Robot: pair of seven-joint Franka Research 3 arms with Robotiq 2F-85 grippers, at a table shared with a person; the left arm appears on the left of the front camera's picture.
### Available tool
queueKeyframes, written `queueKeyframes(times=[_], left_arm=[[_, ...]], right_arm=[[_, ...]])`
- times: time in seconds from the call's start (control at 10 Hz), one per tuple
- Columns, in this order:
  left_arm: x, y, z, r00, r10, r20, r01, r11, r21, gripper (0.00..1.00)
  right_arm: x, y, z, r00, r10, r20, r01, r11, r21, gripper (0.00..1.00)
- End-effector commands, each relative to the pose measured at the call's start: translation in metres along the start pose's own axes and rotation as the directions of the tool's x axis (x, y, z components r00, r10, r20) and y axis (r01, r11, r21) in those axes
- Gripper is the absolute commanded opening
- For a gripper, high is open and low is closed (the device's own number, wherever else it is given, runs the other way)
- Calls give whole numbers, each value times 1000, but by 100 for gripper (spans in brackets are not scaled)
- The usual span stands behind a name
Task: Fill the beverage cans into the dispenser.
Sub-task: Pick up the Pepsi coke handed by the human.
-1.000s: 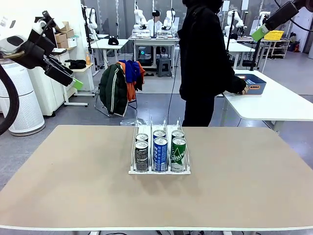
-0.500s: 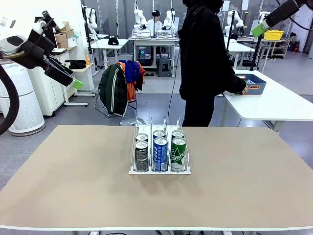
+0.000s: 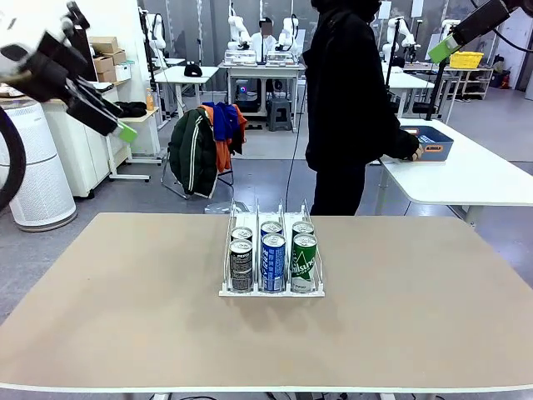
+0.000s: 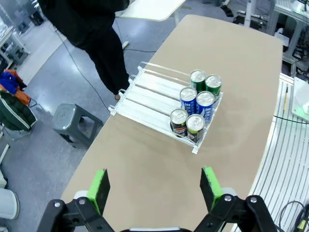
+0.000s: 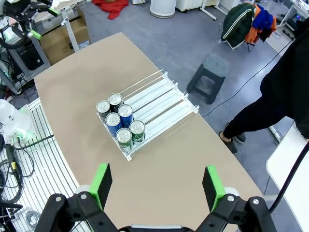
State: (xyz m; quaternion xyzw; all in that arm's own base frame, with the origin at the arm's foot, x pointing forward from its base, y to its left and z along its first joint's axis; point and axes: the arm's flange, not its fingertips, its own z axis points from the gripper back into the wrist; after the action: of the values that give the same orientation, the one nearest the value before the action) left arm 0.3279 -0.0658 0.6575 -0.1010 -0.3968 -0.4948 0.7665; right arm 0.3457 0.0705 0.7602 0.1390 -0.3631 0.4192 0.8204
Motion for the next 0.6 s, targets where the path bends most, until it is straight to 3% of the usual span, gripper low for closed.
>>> queueKeyframes(times=[0.0, 0.2, 0.5], left_arm=[[18, 5, 33, 998, -64, 27, 65, 996, -63, 100], [41, 4, 53, 996, -78, 39, 82, 993, -91, 100], [60, -3, 64, 994, -107, 29, 108, 994, -19, 100]], right_arm=[[-1, 0, -1, 1000, 1, -3, -1, 1000, -1, 100], [-1, 0, -1, 1000, 1, -3, -1, 1000, -1, 100], [-1, 0, -1, 1000, 1, -3, -1, 1000, -1, 100]])
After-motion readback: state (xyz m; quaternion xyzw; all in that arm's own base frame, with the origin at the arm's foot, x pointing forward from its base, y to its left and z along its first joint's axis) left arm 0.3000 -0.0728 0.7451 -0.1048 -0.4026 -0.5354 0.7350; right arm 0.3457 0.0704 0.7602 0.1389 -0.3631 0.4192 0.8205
